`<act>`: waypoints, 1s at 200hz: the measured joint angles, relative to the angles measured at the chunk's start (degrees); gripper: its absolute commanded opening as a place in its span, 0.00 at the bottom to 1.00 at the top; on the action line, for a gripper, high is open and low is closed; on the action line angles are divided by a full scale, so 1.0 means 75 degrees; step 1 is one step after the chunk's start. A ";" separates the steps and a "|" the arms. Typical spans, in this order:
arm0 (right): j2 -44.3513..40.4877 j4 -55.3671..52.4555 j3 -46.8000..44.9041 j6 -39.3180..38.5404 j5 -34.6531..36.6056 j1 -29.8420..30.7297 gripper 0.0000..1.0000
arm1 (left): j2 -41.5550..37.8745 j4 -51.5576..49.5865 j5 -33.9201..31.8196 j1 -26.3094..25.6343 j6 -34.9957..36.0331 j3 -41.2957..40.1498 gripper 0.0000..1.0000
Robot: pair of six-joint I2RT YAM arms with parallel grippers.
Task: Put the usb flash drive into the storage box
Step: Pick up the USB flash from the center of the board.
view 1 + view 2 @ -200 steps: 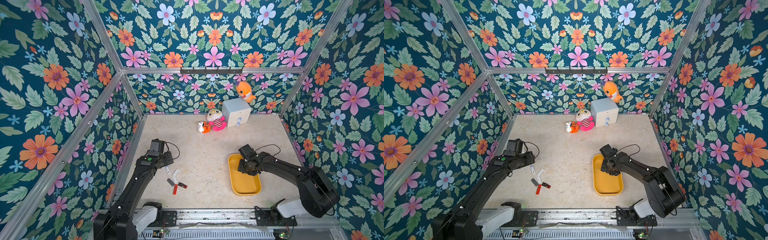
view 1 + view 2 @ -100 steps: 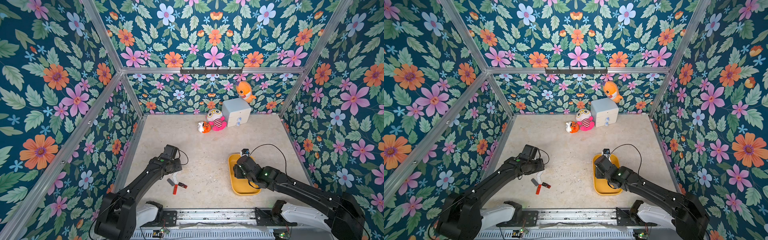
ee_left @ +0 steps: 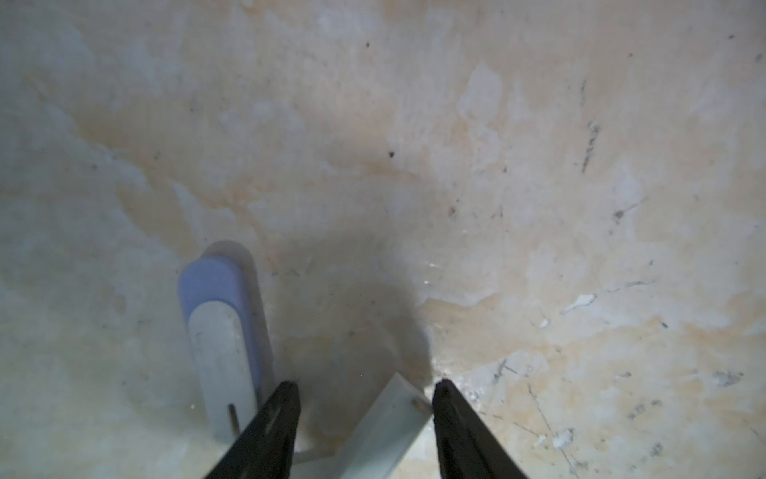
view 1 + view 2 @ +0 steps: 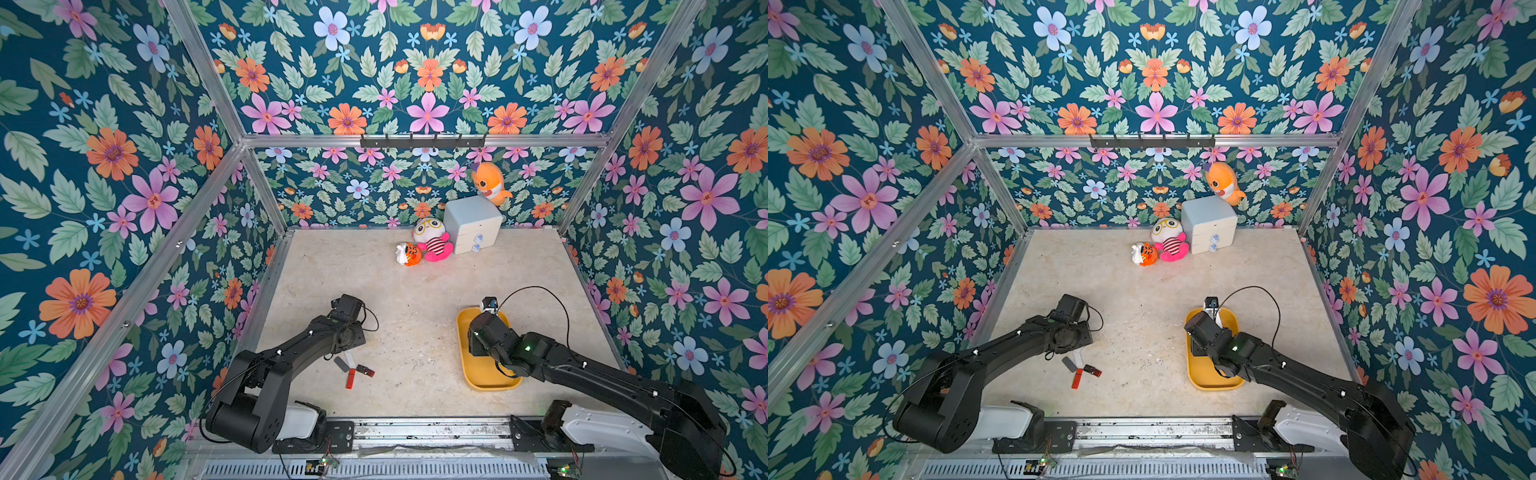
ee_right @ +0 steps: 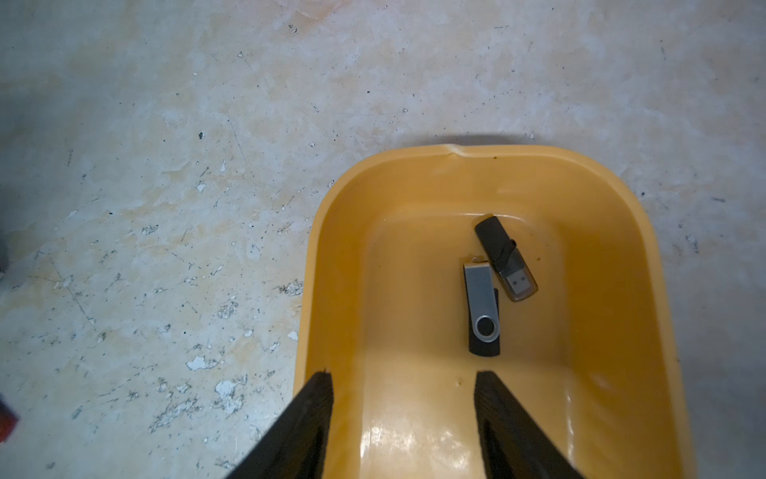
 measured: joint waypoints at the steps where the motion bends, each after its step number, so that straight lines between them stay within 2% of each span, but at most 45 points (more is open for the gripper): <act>1: 0.0006 0.0000 0.0003 0.0000 0.0003 0.0000 0.60 | 0.0006 0.0000 -0.0003 -0.0006 0.0000 0.0003 0.56; 58: 0.0189 -0.0006 0.0096 0.0023 0.0006 0.0006 0.61 | 0.0020 0.0283 -0.0175 -0.0408 -0.0067 -0.0064 0.52; 125: 0.0323 -0.0015 0.0163 0.0026 0.0003 0.0006 0.61 | -0.0146 -0.0329 0.0000 -0.0892 -0.0367 -0.0038 0.51; 168: 0.0373 -0.0041 0.0195 0.0026 0.0003 0.0006 0.61 | 0.0032 -0.0446 -0.0291 -0.1049 -0.0455 0.0026 0.41; 200: 0.0379 -0.0055 0.0195 0.0026 0.0003 0.0006 0.61 | 0.0117 -0.0522 -0.0498 -0.1122 -0.0460 0.0038 0.30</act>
